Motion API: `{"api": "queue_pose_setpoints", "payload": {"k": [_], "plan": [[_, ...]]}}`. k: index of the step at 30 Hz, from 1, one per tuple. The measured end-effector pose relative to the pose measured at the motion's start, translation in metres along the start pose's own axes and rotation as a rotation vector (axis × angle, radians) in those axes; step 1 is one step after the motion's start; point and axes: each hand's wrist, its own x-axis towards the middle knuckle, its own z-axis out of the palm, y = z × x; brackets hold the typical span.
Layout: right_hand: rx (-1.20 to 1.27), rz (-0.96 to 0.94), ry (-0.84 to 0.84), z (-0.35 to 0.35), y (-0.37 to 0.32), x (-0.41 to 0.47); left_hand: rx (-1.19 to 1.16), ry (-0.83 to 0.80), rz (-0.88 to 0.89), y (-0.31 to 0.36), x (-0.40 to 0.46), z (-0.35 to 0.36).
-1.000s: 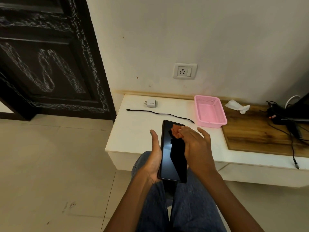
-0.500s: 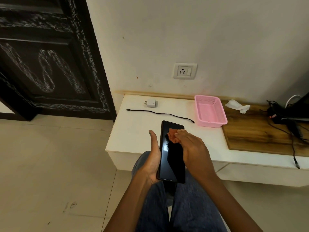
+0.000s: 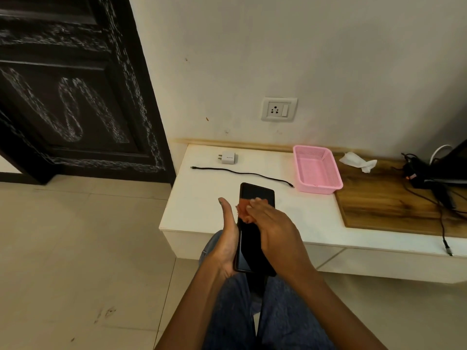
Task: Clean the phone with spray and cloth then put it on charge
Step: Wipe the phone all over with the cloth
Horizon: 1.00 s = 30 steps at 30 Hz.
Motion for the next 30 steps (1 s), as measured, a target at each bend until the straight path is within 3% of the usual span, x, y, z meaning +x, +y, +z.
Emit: {"api": "queue_pose_setpoints", "payload": {"k": [7, 13, 17, 21, 25, 30], "plan": [[-0.069, 0.091, 0.073, -0.009, 0.015, 0.016, 0.058, -0.038, -0.036, 0.0, 0.001, 0.004], [0.034, 0.132, 0.127, -0.006, 0.011, 0.031, 0.125, 0.008, -0.069, -0.003, 0.002, 0.005], [0.059, 0.05, 0.056, -0.001, 0.005, 0.024, 0.091, 0.051, -0.059, -0.005, 0.0, 0.001], [0.056, 0.008, -0.054, 0.009, -0.003, 0.005, -0.109, 0.087, -0.021, -0.011, -0.002, -0.003], [0.085, -0.007, -0.027, 0.015, -0.018, -0.02, 0.043, 0.166, 0.008, -0.009, 0.004, -0.02], [0.091, 0.009, -0.061, 0.013, -0.025, -0.034, 0.065, 0.169, 0.0, -0.006, 0.001, -0.02]]}}
